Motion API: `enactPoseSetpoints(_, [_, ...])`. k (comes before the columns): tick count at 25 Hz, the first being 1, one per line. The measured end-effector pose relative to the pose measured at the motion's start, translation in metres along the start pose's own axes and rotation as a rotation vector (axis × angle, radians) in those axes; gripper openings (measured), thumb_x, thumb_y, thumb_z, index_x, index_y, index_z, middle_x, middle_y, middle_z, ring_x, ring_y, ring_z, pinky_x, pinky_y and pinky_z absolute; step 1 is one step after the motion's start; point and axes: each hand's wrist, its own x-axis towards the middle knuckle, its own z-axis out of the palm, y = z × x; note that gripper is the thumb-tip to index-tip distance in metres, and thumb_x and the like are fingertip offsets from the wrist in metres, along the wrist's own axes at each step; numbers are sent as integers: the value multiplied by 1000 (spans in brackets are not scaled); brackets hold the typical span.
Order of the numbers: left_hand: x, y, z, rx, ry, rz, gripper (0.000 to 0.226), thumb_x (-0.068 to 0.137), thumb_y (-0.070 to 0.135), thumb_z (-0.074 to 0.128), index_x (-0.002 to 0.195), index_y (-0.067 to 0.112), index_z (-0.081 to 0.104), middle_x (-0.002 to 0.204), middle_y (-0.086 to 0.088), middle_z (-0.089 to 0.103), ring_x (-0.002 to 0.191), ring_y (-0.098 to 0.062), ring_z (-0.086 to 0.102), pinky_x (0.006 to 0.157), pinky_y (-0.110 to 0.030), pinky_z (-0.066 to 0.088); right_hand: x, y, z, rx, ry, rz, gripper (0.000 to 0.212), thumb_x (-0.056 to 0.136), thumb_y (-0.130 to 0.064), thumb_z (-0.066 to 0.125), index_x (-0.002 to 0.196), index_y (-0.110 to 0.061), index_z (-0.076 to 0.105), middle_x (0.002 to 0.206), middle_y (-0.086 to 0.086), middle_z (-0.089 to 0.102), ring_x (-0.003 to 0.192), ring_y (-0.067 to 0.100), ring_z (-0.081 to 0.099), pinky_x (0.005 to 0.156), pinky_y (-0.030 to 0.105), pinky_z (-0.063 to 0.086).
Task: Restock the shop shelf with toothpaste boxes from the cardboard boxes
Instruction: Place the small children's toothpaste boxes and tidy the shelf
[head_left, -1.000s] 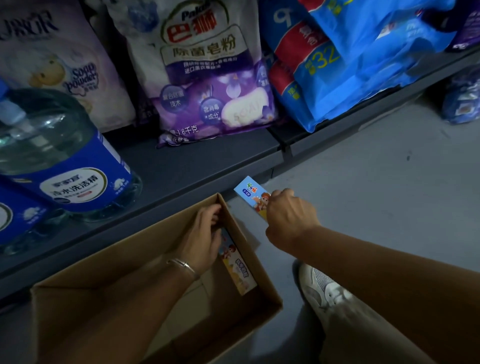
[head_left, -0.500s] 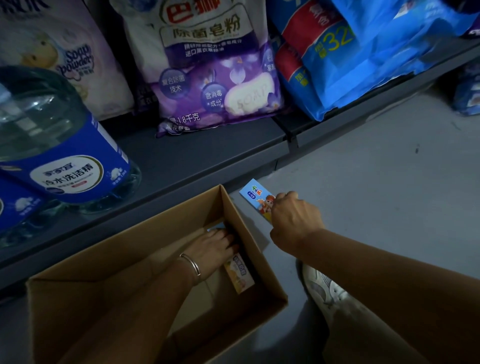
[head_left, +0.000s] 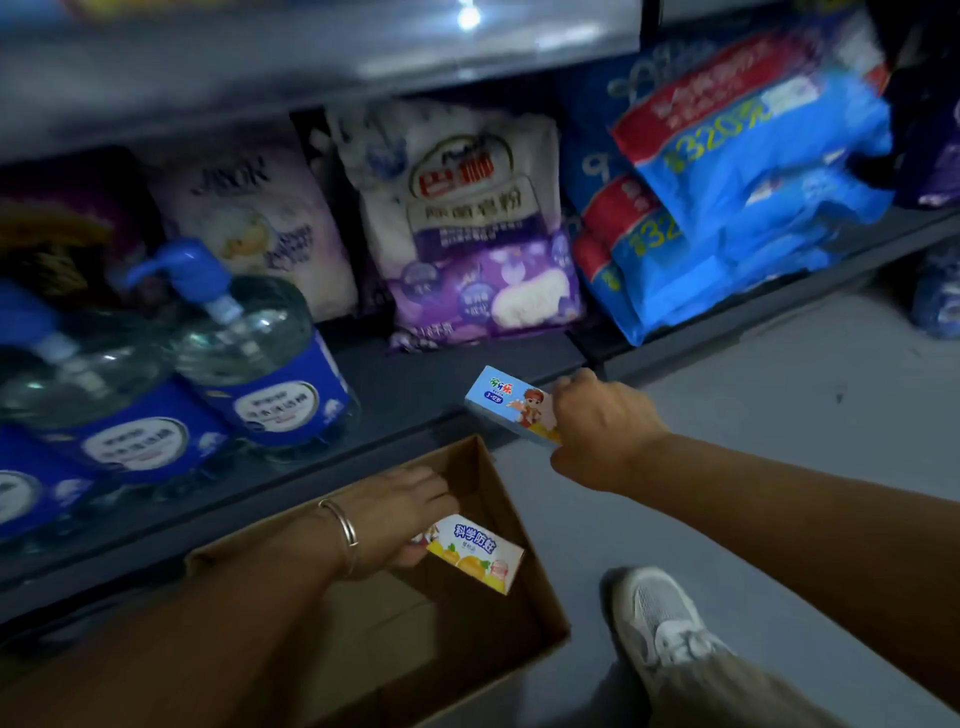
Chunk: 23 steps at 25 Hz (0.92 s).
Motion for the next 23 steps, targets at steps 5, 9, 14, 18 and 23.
enactPoseSetpoints(5, [-39, 10, -126, 123, 304, -113, 38, 71, 45, 52, 103, 26, 57, 92, 9, 62, 84, -3, 45, 74, -18, 35, -24, -24, -101, -40, 164, -195, 52, 78, -31, 67, 124, -14, 48, 119, 7, 50, 105, 28, 56, 73, 33, 42])
enactPoseSetpoints(9, [-72, 8, -207, 217, 451, -207, 39, 73, 44, 55, 107, 23, 53, 95, 6, 61, 87, -6, 46, 76, -20, 38, -33, -53, -177, -49, 268, -347, 44, 75, -32, 69, 113, -15, 57, 110, 5, 58, 96, 24, 58, 73, 33, 48])
enactPoseSetpoints(14, [-110, -2, -284, 304, 575, -278, 43, 76, 44, 55, 112, 19, 56, 98, 3, 60, 89, -9, 47, 76, -21, 40, -31, -91, -258, -111, 470, -554, 44, 72, -34, 69, 111, -15, 60, 108, 5, 59, 104, 23, 48, 81, 33, 44])
enactPoseSetpoints(18, [-129, -19, -318, 398, 612, -332, 45, 75, 44, 54, 110, 16, 58, 96, 1, 63, 88, -8, 46, 76, -20, 38, -8, -120, -296, -83, 595, -619, 47, 74, -30, 69, 114, -15, 52, 112, 6, 55, 105, 25, 49, 82, 33, 41])
enactPoseSetpoints(23, [-142, -54, -341, 455, 609, -348, 45, 74, 45, 55, 112, 21, 50, 99, 3, 63, 91, -8, 46, 79, -22, 39, 38, -155, -318, -18, 424, -689, 56, 70, -19, 80, 115, -16, 46, 117, 9, 57, 99, 24, 55, 78, 35, 48])
